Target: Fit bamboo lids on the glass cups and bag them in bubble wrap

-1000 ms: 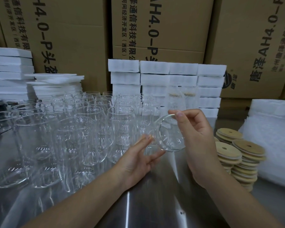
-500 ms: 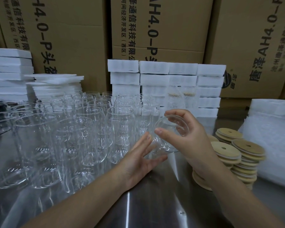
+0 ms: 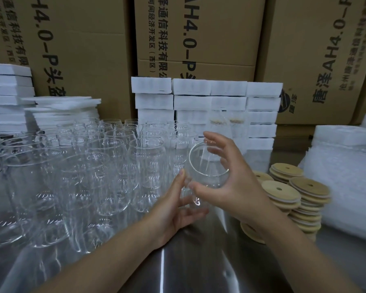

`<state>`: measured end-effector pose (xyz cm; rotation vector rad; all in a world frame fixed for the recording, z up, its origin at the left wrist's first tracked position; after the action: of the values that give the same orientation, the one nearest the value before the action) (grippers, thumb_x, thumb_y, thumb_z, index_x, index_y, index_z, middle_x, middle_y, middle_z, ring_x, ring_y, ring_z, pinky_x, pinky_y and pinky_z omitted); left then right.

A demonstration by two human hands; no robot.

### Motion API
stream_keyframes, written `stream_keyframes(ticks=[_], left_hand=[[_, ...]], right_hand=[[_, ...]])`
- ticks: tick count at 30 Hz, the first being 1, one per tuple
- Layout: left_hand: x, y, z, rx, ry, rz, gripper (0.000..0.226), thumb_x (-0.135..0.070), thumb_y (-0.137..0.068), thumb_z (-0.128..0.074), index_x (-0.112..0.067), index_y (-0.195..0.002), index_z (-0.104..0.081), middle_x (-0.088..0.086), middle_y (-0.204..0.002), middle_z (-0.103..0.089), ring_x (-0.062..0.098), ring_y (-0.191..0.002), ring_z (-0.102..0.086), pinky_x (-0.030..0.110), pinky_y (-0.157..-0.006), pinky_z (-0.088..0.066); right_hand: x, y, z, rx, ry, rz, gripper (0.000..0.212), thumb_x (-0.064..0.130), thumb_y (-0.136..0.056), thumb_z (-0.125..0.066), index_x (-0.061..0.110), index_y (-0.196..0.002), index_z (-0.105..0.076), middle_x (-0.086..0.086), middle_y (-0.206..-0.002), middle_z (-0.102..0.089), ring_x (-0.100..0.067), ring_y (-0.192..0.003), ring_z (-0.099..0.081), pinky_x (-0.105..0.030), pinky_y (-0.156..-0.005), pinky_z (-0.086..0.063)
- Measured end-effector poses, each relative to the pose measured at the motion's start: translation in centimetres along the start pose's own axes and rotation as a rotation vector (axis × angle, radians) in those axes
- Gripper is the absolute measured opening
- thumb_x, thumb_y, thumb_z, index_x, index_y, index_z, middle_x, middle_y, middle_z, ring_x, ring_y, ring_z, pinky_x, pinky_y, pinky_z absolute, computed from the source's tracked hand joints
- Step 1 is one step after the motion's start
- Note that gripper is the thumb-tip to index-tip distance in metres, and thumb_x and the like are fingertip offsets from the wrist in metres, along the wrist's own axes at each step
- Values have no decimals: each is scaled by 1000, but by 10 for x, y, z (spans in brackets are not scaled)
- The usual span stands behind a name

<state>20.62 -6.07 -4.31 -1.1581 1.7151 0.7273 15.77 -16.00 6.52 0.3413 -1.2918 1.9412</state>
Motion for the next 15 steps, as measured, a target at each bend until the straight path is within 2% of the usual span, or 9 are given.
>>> stream_keyframes(ticks=[2, 4, 6, 8, 11, 15], left_hand=[[-2, 3, 0, -31, -37, 2, 75, -69, -52, -60, -28, -116, -61, 12, -98, -66, 25, -71, -71, 28, -61, -57], [-5, 4, -1, -35, -101, -14, 80, -68, -53, -63, -34, -124, -58, 7, -100, -61, 18, -63, -67, 29, -58, -56], [-6, 5, -3, -20, -188, -49, 77, -53, -57, -80, -39, -127, -53, -4, -83, -65, 12, -59, -63, 32, -60, -56], [-4, 7, -6, 0, -304, -80, 75, -36, -58, -92, -44, -122, -55, -3, -78, -61, 8, -65, -63, 32, -66, -57], [-1, 9, -6, -7, -347, -106, 78, -39, -44, -89, -41, -116, -59, 3, -89, -55, 6, -73, -65, 26, -70, -56], [-3, 8, -2, -48, -432, -150, 81, -48, -36, -83, -33, -111, -60, -4, -115, -62, 5, -101, -65, 20, -83, -53]], right_hand=[[-3, 0, 1, -24, -17, -25, 85, 32, -71, -81, 63, -128, -25, 29, -131, -39, 13, -121, -39, -7, -91, -34], [-5, 1, 9, -130, -104, -55, 84, 47, -70, -79, 60, -131, -23, 29, -132, -38, 10, -121, -41, -15, -95, -36], [-10, 2, 19, -275, -195, -105, 78, 60, -69, -69, 56, -133, -25, 27, -135, -38, 8, -120, -44, -18, -95, -39], [-19, 3, 26, -391, -259, -168, 71, 65, -71, -58, 51, -133, -27, 24, -135, -38, 14, -114, -45, -12, -86, -41], [-32, 4, 32, -469, -283, -258, 60, 58, -84, -52, 39, -136, -31, 20, -131, -39, 35, -91, -40, -1, -70, -40], [-39, 4, 30, -485, -316, -329, 53, 48, -90, -53, 32, -136, -34, 15, -131, -40, 36, -81, -42, -19, -83, -43]])
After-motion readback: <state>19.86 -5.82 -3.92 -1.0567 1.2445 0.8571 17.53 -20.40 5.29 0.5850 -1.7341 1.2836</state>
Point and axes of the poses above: each hand's wrist, its own y-axis away from the middle knuckle, its own z-axis out of the back of the hand, x = y × z, the point moved 8 cm from there along -y, towards the middle knuckle
